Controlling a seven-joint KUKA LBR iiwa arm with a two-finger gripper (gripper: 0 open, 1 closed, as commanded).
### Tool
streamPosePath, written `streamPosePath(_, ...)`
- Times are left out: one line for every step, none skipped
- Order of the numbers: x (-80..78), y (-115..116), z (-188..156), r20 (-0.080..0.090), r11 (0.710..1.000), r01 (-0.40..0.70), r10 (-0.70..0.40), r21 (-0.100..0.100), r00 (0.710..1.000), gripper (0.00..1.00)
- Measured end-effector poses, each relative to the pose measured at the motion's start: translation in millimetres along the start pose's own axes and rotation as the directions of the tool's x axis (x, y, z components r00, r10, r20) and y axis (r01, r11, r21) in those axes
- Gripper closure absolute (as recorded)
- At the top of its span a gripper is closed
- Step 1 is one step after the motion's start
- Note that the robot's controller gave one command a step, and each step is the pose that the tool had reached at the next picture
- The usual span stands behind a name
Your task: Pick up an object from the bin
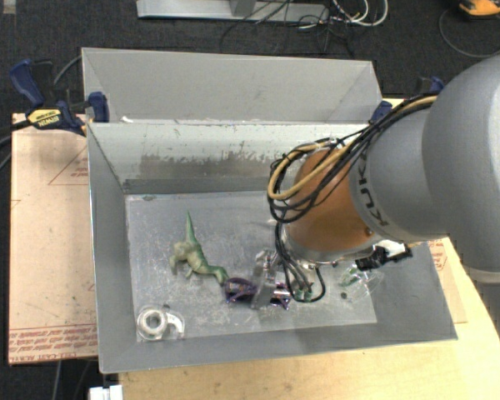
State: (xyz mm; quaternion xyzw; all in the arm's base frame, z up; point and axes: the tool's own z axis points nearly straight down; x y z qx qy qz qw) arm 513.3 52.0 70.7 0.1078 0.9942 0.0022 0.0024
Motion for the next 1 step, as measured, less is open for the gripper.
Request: streamPosePath(10.2, -9.4, 0.2, 0.002, 1.000, 0.005, -0.005, -0.001, 1.000, 1.00)
